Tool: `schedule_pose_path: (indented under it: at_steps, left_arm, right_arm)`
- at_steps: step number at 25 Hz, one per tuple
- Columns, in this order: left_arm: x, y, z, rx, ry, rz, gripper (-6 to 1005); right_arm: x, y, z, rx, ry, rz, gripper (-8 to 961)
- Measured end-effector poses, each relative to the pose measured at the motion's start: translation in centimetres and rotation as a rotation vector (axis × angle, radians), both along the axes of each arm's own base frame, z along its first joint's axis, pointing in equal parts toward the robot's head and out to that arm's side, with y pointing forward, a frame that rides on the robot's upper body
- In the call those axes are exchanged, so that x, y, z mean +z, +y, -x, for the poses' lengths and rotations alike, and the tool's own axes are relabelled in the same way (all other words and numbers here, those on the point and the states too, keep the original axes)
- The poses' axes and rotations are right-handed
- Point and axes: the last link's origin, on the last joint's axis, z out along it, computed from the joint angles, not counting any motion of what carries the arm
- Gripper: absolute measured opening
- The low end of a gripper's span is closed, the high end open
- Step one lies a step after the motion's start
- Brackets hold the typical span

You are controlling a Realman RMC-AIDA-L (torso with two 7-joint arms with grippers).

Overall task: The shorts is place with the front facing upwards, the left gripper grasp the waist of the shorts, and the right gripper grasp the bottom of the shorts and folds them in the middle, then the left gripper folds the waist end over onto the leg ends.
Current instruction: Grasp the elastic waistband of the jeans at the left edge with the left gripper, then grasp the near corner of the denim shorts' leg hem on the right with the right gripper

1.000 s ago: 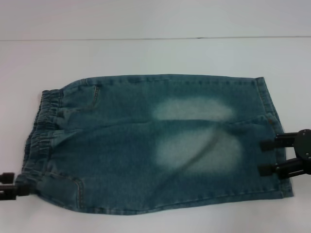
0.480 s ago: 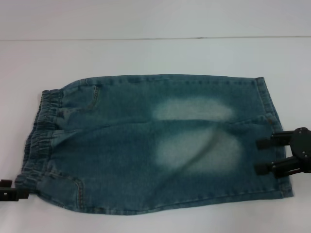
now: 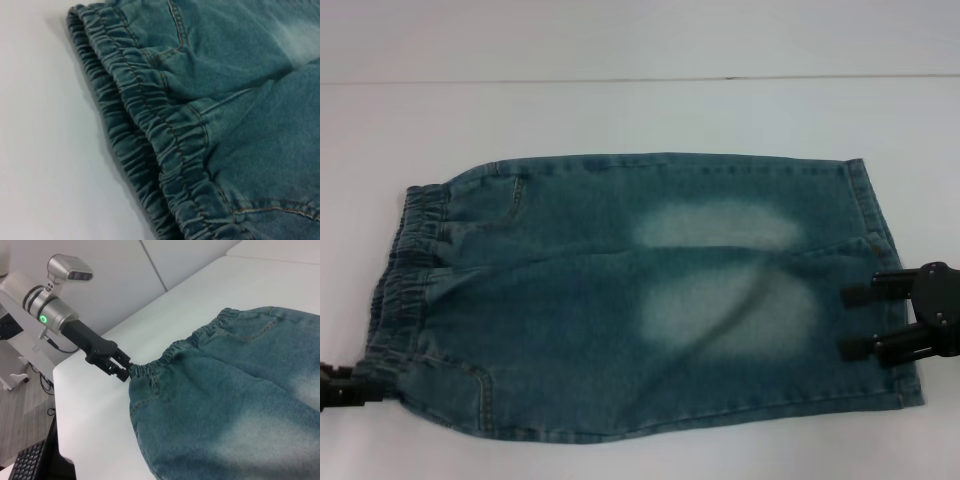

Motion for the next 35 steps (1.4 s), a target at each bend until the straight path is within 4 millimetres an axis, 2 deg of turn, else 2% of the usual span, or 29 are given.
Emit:
schedule_pose_path:
  at_steps: [2, 13, 19, 25, 31, 35]
  left_arm:
    - [-0.2, 0.0, -0.1, -0.004, 0.004, 0.011, 504]
    - [-0.4, 0.0, -0.1, -0.008, 0.007, 0.017, 301]
    - [-0.4, 0.1, -0.8, -0.006, -0.024, 0.028, 88]
    - [-0.5, 0.9, -2.1, -0.024, -0.057, 0.053, 42]
    - [-0.5, 2.3, -3.5, -0.043, -0.07, 0.054, 43]
    - [-0.2, 2.8, -3.8, -0.034, -0.07, 0.044, 43]
  right_arm:
    - [0.0, 0.0, 0.0, 0.0, 0.0, 0.0, 944]
    - [-0.1, 0.0, 0.0, 0.0, 0.001, -0.002, 943]
    - [0.1, 0.2, 0.1, 0.002, 0.0, -0.007, 943]
    - [0.9, 1.3, 0.5, -0.054, -0.013, -0.021, 942]
    - [3.2, 2.9, 0.7, -0.148, -0.078, -0.036, 942]
    - [4.5, 2.3, 0.7, -0.149, -0.154, 0.026, 941]
